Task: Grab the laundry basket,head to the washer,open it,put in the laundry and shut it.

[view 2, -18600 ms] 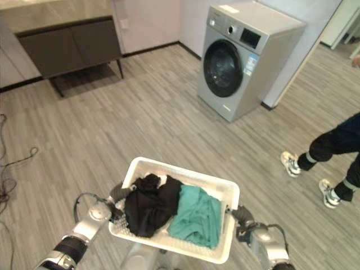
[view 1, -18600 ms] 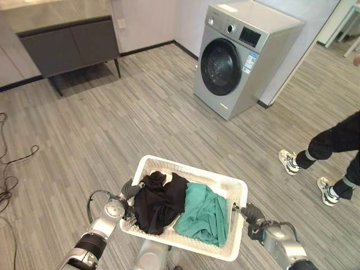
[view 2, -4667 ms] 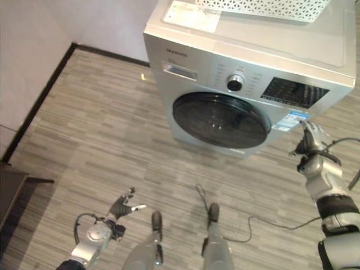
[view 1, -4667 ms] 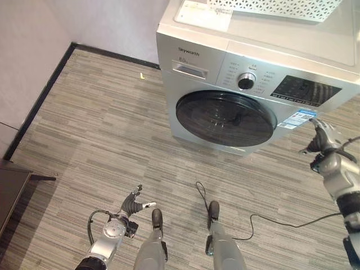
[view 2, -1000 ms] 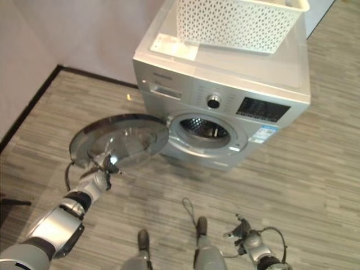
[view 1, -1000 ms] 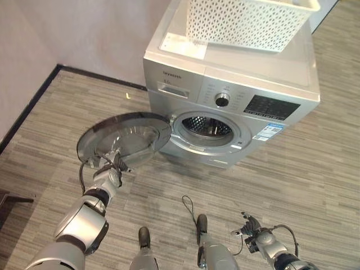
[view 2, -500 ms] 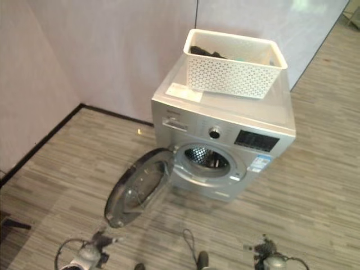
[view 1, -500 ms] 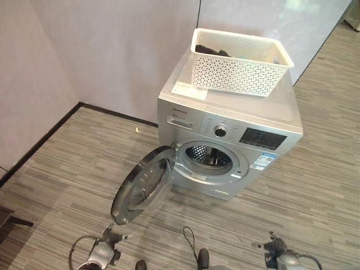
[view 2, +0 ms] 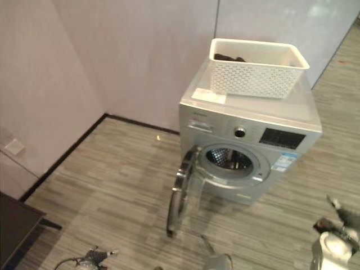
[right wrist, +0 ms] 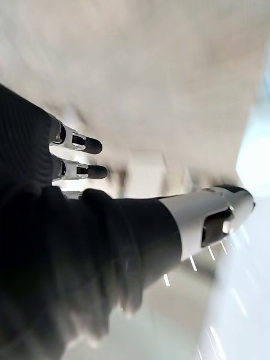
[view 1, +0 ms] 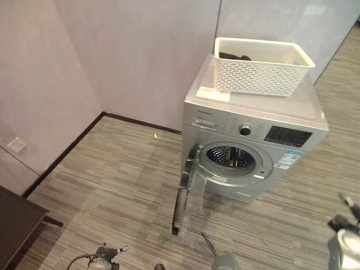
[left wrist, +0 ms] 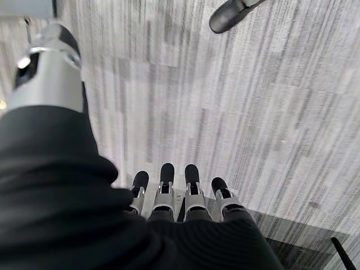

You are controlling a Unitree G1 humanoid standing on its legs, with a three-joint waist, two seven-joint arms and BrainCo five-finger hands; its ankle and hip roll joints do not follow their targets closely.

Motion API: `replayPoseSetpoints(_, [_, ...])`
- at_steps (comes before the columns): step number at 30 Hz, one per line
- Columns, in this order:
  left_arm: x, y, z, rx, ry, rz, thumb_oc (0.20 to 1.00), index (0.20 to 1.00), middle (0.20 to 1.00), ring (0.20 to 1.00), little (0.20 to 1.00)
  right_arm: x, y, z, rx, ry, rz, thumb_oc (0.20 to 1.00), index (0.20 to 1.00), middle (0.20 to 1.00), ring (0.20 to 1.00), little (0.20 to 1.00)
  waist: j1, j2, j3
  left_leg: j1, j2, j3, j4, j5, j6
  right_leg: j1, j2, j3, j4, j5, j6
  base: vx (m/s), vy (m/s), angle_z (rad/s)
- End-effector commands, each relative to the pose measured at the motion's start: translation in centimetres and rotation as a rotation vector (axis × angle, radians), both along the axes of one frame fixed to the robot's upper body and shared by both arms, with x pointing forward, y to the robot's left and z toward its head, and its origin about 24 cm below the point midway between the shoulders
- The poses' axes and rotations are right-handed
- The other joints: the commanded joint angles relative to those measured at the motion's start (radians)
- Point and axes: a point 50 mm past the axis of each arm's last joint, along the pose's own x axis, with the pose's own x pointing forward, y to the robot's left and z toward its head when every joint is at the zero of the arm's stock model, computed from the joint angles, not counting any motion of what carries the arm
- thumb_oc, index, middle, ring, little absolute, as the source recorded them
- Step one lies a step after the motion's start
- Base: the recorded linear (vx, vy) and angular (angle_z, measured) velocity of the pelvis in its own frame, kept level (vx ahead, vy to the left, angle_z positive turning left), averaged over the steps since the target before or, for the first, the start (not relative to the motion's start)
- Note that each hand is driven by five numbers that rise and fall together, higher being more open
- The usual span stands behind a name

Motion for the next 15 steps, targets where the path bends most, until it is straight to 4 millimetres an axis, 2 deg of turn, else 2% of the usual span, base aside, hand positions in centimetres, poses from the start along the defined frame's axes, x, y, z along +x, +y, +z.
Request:
replayPoseSetpoints(1, [2.4,1.0,1.1,0.037,-0.068,-0.041,1.000,1.000,1.000,1.000,1.000,1.3,-0.7,10.3,-0.363,-0.254,0.011,1.000,1.000,1.000,1.000,1.000,-0.008,0.026,0.028,0.108,-0.018,-0.067,-0.016,-0.143,0.008,0.061,0.030,-0.032,-0.096,-0.007,0.013,0.19,-0.108,0.43])
replayPoseSetpoints(3, [2.8,0.7,1.1,0.029,-0.082,-0.058,1.000,1.000,1.000,1.000,1.000,1.5,-0.4,12.1,-0.403,-0.316,0.029,1.000,1.000,1.000,1.000,1.000,-0.011,0.019,0.019,0.110,-0.013,-0.100,0.001,-0.161,-0.004,0.065,0.028,0.019,-0.200,0.017,0.031,0.13,-0.111,0.51])
replayPoseSetpoints(4, [2.8,0.7,1.1,0.029,-0.083,-0.057,1.000,1.000,1.000,1.000,1.000,1.5,-0.4,12.1,-0.403,-0.318,0.030,1.000,1.000,1.000,1.000,1.000,-0.012,0.018,0.019,0.105,-0.014,-0.099,0.003,-0.156,-0.004,0.067,0.028,0.017,-0.214,0.030,0.030,0.20,-0.207,0.63])
replayPoseSetpoints(5, [3.9,-0.1,1.3,0.013,-0.114,-0.108,1.000,1.000,1.000,1.000,1.000,2.5,0.5,13.5,-0.410,-0.374,0.109,1.000,1.000,1.000,1.000,1.000,-0.015,-0.010,0.015,0.106,-0.016,-0.153,0.043,-0.192,-0.024,0.060,0.024,0.138,-0.392,0.071,0.049,0.14,-0.146,0.55])
replayPoseSetpoints(7, [4.3,-0.1,1.5,0.014,-0.123,-0.126,1.000,1.000,1.000,1.000,1.000,2.7,0.5,13.7,-0.418,-0.368,0.118,1.000,1.000,1.000,1.000,1.000,-0.009,-0.017,0.016,0.098,-0.014,-0.165,0.064,-0.204,-0.030,0.060,0.016,0.148,-0.431,0.090,0.056,0.13,-0.168,0.55])
replayPoseSetpoints(11, [5.4,-0.1,2.0,0.020,-0.159,-0.146,1.000,1.000,1.000,1.000,1.000,3.9,1.0,13.9,-0.393,-0.387,0.175,1.000,1.000,1.000,1.000,1.000,0.023,-0.067,0.026,0.079,0.009,-0.224,0.125,-0.228,-0.065,0.073,-0.021,0.117,-0.465,0.127,0.072,0.10,-0.291,0.80])
replayPoseSetpoints(12, [5.2,0.0,1.9,0.016,-0.162,-0.126,1.000,1.000,1.000,1.000,1.000,3.9,0.8,14.1,-0.415,-0.357,0.179,1.000,1.000,1.000,1.000,1.000,0.029,-0.087,0.019,0.087,0.022,-0.260,0.119,-0.227,-0.084,0.083,-0.010,0.141,-0.448,0.129,0.077,0.18,-0.423,1.07])
replayPoseSetpoints(15, [4.3,0.1,1.6,0.011,-0.144,-0.105,1.000,1.000,1.000,1.000,1.000,4.1,0.5,14.9,-0.444,-0.336,0.197,1.000,1.000,1.000,1.000,1.000,0.048,-0.112,-0.006,0.121,0.059,-0.288,0.087,-0.220,-0.119,0.103,0.008,0.140,-0.434,0.103,0.086,0.19,-0.411,0.58])
